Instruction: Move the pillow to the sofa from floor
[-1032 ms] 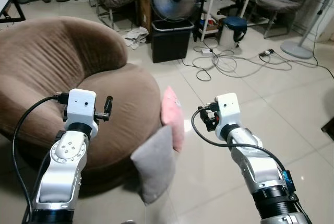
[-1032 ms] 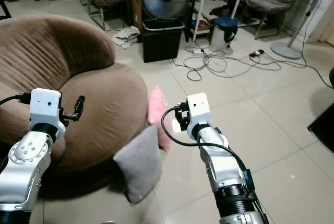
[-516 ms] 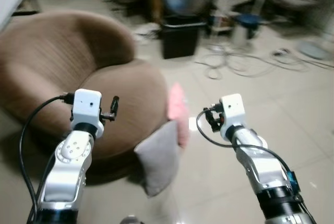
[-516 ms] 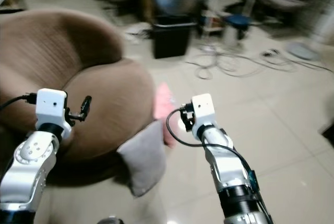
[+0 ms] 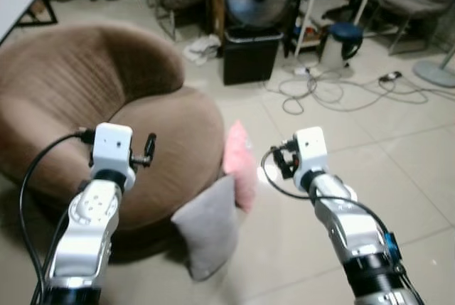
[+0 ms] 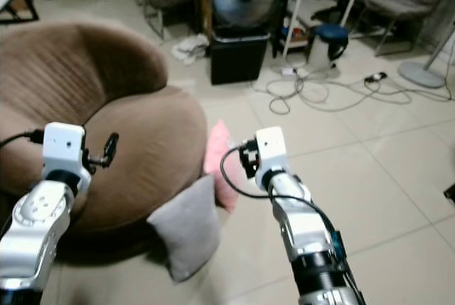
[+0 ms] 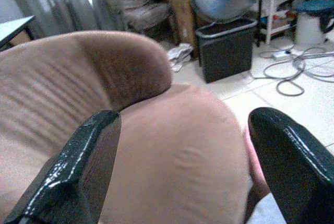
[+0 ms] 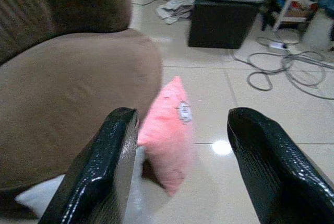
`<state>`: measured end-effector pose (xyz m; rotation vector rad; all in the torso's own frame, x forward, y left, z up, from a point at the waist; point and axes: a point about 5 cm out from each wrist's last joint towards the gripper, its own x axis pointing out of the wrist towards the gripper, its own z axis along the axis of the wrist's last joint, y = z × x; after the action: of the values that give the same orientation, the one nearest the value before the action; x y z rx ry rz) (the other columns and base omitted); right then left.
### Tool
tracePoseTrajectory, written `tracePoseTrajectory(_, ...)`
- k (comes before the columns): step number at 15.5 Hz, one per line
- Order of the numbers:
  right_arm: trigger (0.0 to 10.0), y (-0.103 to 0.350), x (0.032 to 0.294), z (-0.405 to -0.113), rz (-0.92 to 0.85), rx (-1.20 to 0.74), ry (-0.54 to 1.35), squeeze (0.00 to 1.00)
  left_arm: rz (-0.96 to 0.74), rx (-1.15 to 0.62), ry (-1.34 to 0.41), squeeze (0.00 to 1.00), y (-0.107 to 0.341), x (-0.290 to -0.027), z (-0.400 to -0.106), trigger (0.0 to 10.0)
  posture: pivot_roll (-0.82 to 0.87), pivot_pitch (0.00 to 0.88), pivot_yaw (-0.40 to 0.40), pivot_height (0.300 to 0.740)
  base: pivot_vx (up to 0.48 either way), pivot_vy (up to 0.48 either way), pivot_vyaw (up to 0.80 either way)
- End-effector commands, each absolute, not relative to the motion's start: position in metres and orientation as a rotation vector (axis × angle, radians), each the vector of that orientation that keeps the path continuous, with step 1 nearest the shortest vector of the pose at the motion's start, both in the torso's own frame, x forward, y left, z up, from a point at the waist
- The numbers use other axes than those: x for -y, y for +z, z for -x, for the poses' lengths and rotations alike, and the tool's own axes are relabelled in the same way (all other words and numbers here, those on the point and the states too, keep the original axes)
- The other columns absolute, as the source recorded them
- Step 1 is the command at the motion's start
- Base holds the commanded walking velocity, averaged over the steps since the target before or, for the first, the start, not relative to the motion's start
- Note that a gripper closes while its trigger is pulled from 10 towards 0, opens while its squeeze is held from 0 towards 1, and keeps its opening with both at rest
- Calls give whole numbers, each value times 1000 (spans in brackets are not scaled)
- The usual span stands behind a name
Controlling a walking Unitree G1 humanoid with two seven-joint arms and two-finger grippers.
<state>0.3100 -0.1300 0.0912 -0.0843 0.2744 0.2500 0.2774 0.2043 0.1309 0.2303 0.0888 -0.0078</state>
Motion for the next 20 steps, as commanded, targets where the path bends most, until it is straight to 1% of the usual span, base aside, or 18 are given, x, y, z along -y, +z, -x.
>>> tracePoseTrajectory(1,10000,89,142,-310,93,-289,219,0,-228,-80,-33,0,131,-197,-278,10000,53,0,-30,740,277,-251,0)
tracePoseTrajectory(5,10000,92,139,-309,116,-271,259,0,-227,-82,-25,0,130,-199,-276,10000,53,0,-31,740,279,-245,105)
tracePoseTrajectory(6,10000,92,137,-308,126,-273,289,0,-228,-82,-24,0,129,-199,-276,10000,57,0,-35,740,281,-244,800)
tracePoseTrajectory(11,10000,91,130,-306,121,-269,341,0,-215,-70,19,0,131,-205,-274,10000,57,0,-35,740,338,0,800)
tracePoseTrajectory(15,10000,92,129,-306,118,-267,348,0,-198,-68,31,0,132,-206,-275,10000,61,0,-40,740,398,0,800)
tracePoseTrajectory(20,10000,92,127,-304,124,-268,377,0,-188,-70,45,0,131,-208,-273,10000,65,0,-47,740,395,0,550)
